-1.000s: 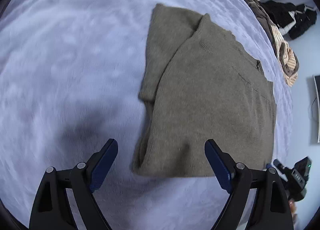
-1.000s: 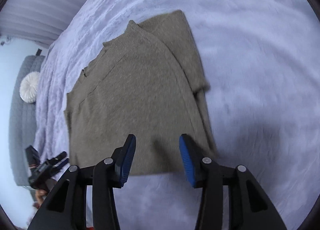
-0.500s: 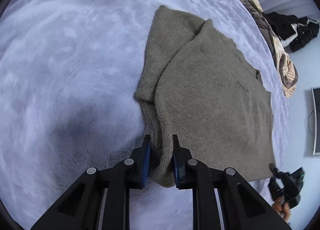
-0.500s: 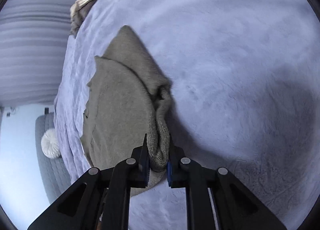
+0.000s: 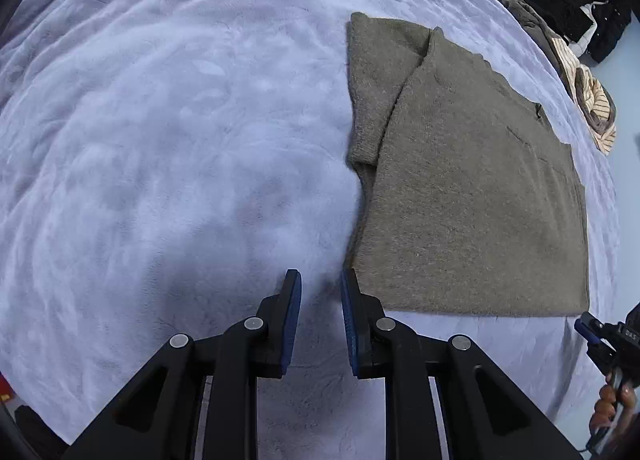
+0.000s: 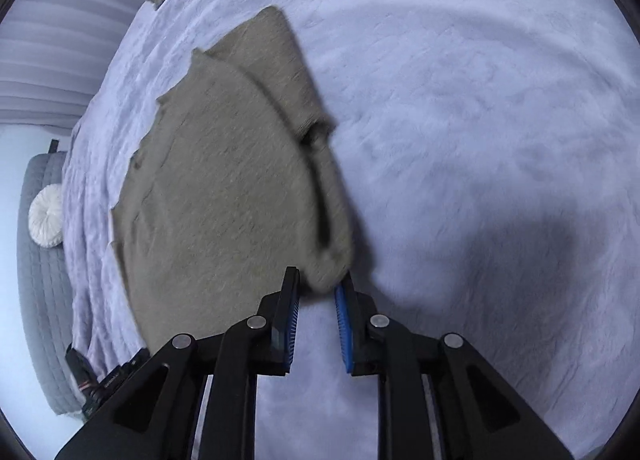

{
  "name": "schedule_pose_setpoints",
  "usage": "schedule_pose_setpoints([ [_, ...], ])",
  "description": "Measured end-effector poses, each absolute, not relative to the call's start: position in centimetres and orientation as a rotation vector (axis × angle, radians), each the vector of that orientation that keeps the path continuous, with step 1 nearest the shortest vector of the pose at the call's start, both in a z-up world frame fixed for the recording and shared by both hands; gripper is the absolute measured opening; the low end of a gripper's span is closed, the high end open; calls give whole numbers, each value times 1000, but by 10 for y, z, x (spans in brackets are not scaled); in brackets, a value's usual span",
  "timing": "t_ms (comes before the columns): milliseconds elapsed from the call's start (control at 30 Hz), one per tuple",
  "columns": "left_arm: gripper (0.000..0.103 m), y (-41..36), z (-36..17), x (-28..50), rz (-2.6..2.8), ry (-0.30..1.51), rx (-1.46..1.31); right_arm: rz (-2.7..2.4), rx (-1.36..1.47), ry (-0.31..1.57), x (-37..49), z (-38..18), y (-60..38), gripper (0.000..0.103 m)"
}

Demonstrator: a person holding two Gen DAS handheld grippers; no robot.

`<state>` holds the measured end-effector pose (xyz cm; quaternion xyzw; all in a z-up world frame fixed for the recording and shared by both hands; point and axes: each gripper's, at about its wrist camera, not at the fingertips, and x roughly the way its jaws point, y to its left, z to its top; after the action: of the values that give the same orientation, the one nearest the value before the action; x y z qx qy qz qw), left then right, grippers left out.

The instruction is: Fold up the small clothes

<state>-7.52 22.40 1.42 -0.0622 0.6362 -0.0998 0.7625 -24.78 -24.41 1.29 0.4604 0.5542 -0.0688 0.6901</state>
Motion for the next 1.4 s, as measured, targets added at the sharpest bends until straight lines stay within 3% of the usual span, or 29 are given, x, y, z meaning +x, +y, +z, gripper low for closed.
schedule_pose_setpoints([
  [67,22,234,17,-76,-212,1386,-154,-17,1055,1273,-238,14,-208,26],
  [133,59,244,17,-74,-190,1394,-180,118,1081,1320,-219,6,-164,52],
  [167,84,250,19,-76,-166,1371,-183,184,1105,1337,-205,-2,-137,52],
  [367,85,277,25,-75,-142,1323,-177,341,1257,1325,-148,-47,-30,52],
  [600,85,300,12,-71,-137,1369,-194,230,1476,1243,-131,-82,5,52],
  [667,85,309,8,-72,-139,1391,-225,229,1586,1200,-129,-86,2,30],
  [700,85,311,9,-73,-136,1384,-223,245,1644,1164,-128,-86,-2,8],
  [800,85,314,17,-76,-149,1343,-207,329,1707,1076,-125,-74,-11,8],
  [1100,85,312,13,-67,-161,1344,-247,258,1381,1395,-128,-94,20,8],
  [1233,85,308,11,-62,-162,1345,-222,336,1110,1530,-123,-61,32,13],
  [1300,85,307,10,-61,-164,1351,-221,415,929,1529,-119,-33,41,13],
  [1400,85,304,10,-61,-162,1349,-208,401,727,1377,-92,8,39,13],
])
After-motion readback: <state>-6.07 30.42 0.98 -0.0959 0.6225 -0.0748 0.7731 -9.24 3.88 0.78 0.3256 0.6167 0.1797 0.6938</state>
